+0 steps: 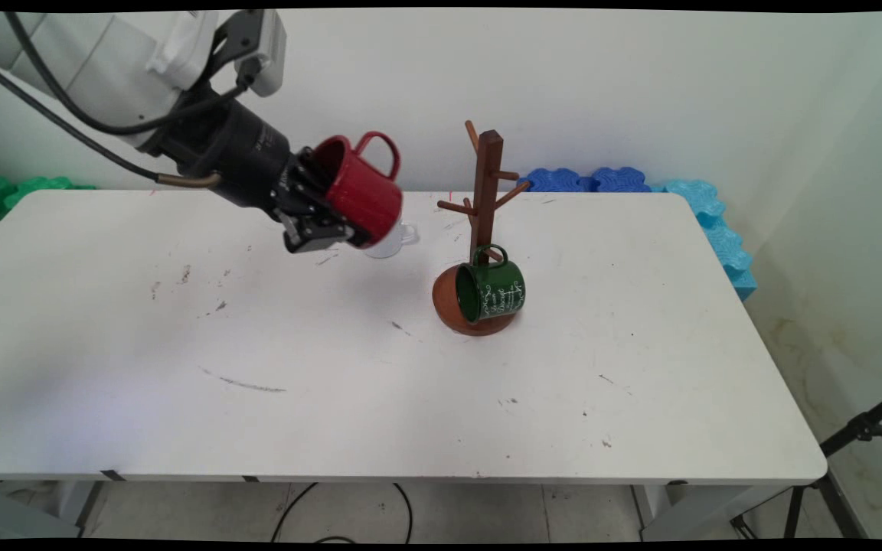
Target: Place the picked object on the table
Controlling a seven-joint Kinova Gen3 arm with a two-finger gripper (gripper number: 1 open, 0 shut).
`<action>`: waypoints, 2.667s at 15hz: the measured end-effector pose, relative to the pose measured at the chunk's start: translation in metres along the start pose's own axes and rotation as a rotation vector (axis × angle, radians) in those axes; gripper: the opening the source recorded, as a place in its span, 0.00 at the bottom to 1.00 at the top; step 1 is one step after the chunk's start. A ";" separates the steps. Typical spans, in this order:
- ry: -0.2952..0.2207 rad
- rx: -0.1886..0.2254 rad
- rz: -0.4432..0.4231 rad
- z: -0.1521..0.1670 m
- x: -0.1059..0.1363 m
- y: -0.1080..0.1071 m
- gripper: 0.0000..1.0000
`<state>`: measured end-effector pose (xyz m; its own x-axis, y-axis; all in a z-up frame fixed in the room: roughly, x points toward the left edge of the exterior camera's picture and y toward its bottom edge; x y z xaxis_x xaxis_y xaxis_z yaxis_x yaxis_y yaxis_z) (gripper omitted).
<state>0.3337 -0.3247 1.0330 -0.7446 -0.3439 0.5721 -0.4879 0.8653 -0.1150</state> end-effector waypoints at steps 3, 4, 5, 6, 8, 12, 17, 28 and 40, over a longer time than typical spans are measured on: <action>-0.092 0.042 0.057 0.007 -0.005 -0.016 0.00; -0.117 0.052 0.073 0.011 -0.006 -0.020 0.00; -0.148 0.059 0.092 0.016 -0.007 -0.024 0.00; -0.176 0.063 0.111 0.021 -0.008 -0.027 0.00; -0.222 0.062 0.153 0.035 -0.009 -0.032 0.00; -0.291 0.051 0.219 0.064 -0.009 -0.042 0.00; -0.373 0.027 0.273 0.102 -0.011 -0.053 0.00; -0.472 -0.074 0.305 0.180 -0.018 -0.071 0.00; -0.497 -0.144 0.316 0.223 -0.024 -0.084 0.00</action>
<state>0.2910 -0.4708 0.8475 -0.9839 -0.1617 0.0767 -0.1681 0.9820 -0.0863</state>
